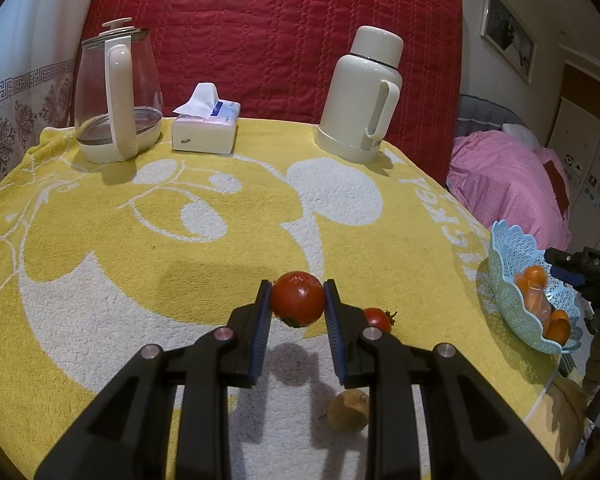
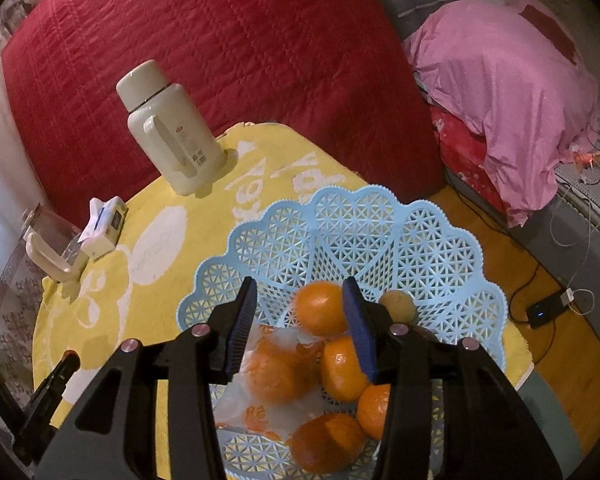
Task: Organize fruits
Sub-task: 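Carry the orange into the blue basket and open the right gripper while the left holds the tomato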
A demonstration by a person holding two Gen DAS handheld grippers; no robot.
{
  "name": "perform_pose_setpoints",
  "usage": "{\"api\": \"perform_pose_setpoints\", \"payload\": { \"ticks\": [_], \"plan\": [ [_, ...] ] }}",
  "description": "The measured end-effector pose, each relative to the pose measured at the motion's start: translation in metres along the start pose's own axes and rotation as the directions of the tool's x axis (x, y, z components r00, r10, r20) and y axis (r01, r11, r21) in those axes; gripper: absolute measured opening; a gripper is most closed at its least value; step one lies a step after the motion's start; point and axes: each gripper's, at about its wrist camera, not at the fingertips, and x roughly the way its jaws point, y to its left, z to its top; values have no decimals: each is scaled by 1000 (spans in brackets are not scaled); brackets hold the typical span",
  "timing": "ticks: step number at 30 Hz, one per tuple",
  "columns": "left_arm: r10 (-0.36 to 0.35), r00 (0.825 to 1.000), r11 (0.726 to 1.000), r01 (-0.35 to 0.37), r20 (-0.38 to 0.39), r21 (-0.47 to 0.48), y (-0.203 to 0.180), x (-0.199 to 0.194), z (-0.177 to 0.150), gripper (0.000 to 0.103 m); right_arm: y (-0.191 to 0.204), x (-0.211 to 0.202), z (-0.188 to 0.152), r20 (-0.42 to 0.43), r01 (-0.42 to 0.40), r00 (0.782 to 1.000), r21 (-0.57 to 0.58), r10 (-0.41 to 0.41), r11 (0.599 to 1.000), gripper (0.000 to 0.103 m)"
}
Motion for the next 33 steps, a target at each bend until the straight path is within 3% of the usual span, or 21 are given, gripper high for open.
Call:
{"api": "perform_pose_setpoints", "payload": {
  "ticks": [16, 24, 33],
  "plan": [
    [-6, 1000, 1000, 6, 12, -21, -3, -6, 4, 26, -10, -53, -17, 90, -29, 996, 8, 28, 1000, 47],
    [-24, 999, 999, 23, 28, 39, -35, -15, 9, 26, -4, -75, -21, 145, -77, 986, -13, 78, 997, 47],
    [-112, 994, 985, 110, 9, 132, -97, -13, 13, 26, -14, -93, -16, 215, -101, 972, -1, 99, 995, 54]
  ]
}}
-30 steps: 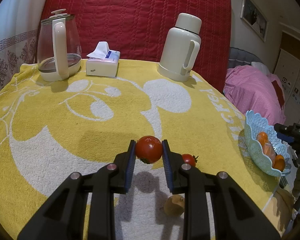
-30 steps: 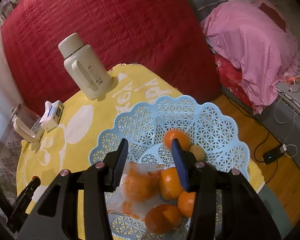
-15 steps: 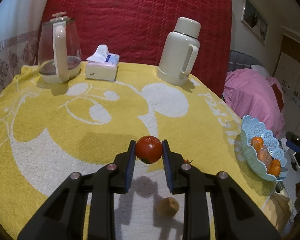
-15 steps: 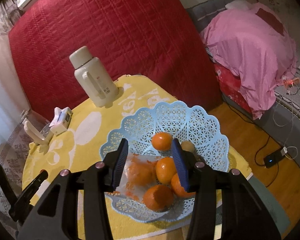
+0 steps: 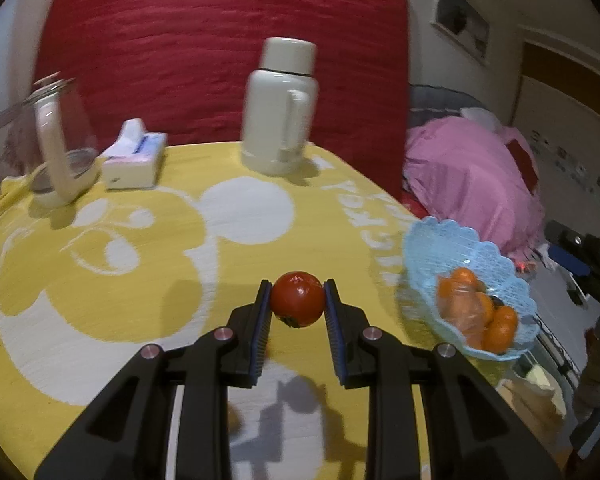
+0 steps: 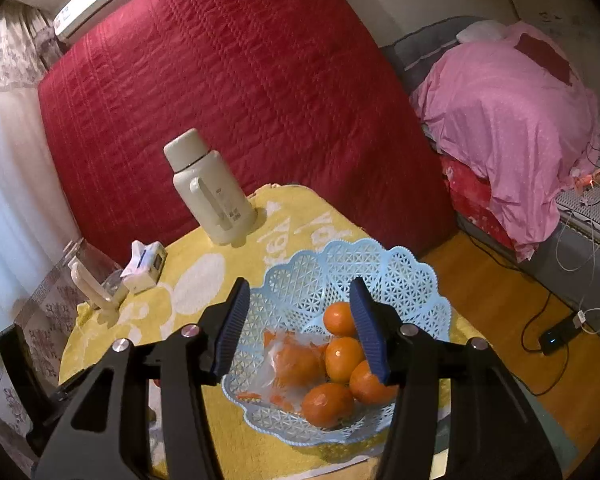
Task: Organize fruits
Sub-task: 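Carry the orange into the blue basket and open the right gripper while the left holds the tomato, then carry the red tomato into the blue basket and open the left gripper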
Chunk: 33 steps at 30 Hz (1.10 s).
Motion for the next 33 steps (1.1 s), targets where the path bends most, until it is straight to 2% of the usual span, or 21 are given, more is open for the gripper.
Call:
{"api": "perform_pose_setpoints", "payload": {
  "ticks": [10, 26, 28, 29, 30, 33],
  "plan": [
    [-100, 995, 992, 101, -26, 80, -63, 16, 10, 26, -20, -5, 6, 9, -10, 1000, 64, 9, 998, 54],
    [-162, 984, 978, 170, -80, 119, -96, 48, 17, 27, -16, -12, 10, 30, -23, 999, 49, 21, 999, 55],
    [-175, 981, 976, 185, -88, 118, -97, 50, 16, 42, -16, -13, 10, 30, -23, 999, 49, 22, 999, 55],
    [-174, 981, 977, 182, -81, 114, -96, 50, 16, 57, -17, -13, 10, 31, -23, 999, 50, 21, 998, 55],
    [-170, 983, 978, 177, -68, 111, -94, 48, 16, 61, -17, -13, 10, 31, -23, 999, 50, 22, 998, 55],
    [-166, 984, 981, 172, -64, 93, -88, 46, 17, 61, -16, -12, 10, 29, -24, 999, 51, 22, 998, 55]
  ]
}}
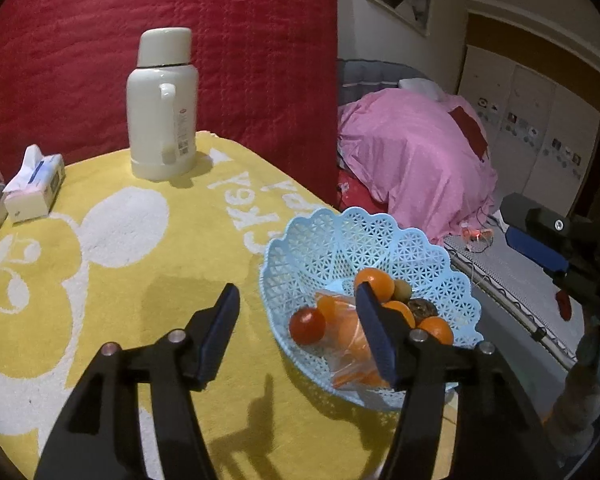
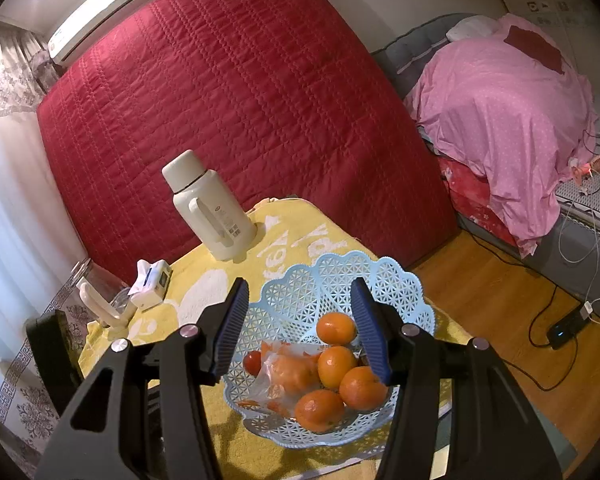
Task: Organize fruits
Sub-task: 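Carry the red tomato into the blue basket and open the left gripper, then move both grippers back toward the cherry tomato and kiwi on the towel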
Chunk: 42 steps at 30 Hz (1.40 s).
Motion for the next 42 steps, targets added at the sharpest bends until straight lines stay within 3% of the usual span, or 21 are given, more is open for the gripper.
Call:
{"api": "perform_pose_setpoints", "payload": {
  "ticks": [7, 14, 18, 23, 32, 42],
  "plan": [
    [23, 1000, 998, -21, 19, -64, 23, -11, 2, 65, 0, -2, 0, -1, -3, 1000, -5, 3, 1000, 55],
    [49, 997, 990, -40, 66, -135, 43, -33, 9, 81, 3, -3, -1, 1, -12, 1000, -7, 12, 1000, 55],
    [73, 993, 987, -57, 97, -153, 52, -49, 12, 84, 6, -5, -2, 8, -16, 1000, -9, 16, 1000, 61],
    [111, 985, 980, -86, 135, -178, 68, -71, 15, 90, 11, -4, -4, 5, -23, 1000, -21, 23, 1000, 61],
    [205, 964, 945, -150, 168, -289, 112, -107, 12, 95, 18, -3, -8, -6, -40, 999, -34, 39, 999, 67],
    [294, 946, 906, -230, 137, -355, 148, -124, -5, 96, 26, 1, -16, -31, -60, 998, -49, 59, 997, 67]
  ]
}}
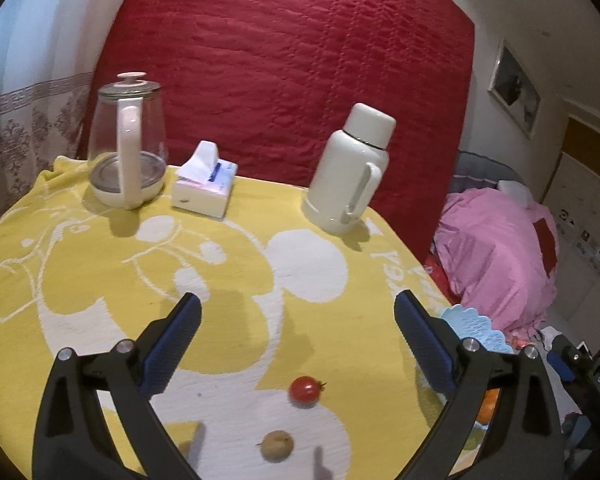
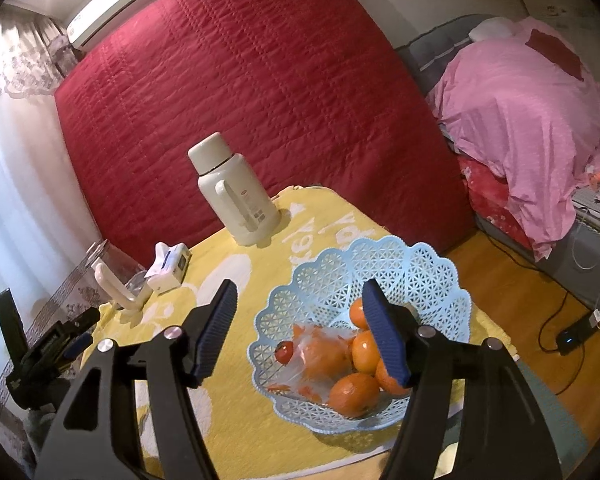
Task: Organize fruits
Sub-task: 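Move both grippers back toward the cherry tomato and kiwi on the towel, then grasp the brown kiwi with the left gripper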
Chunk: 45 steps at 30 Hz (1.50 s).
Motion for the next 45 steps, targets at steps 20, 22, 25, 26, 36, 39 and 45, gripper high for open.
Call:
{"api": "perform_pose_setpoints", "payload": {
  "ticks": [20, 22, 25, 26, 36, 39, 45],
  "plan": [
    [79, 992, 993, -69, -98, 100, 13, 7, -48, 96, 20, 14, -16, -62, -45, 997, -46, 43, 998, 67],
    [84, 989, 992, -71, -118, 108, 15, 10, -56, 96, 21, 15, -17, -68, -48, 997, -48, 45, 998, 67],
    [88, 986, 990, -71, -143, 118, 16, 13, -65, 96, 22, 16, -19, -75, -50, 996, -50, 47, 997, 67],
    [88, 985, 990, -70, -149, 122, 16, 14, -68, 96, 23, 16, -20, -77, -51, 996, -51, 47, 997, 67],
    [84, 972, 985, -48, -219, 168, 10, 27, -92, 96, 29, 21, -25, -100, -63, 993, -66, 57, 996, 67],
    [81, 970, 983, -39, -231, 180, 7, 30, -95, 96, 32, 23, -27, -106, -69, 992, -74, 60, 995, 67],
    [81, 956, 980, -24, -283, 199, 4, 40, -104, 86, 32, 24, -28, -111, -69, 992, -75, 60, 995, 67]
  ]
}}
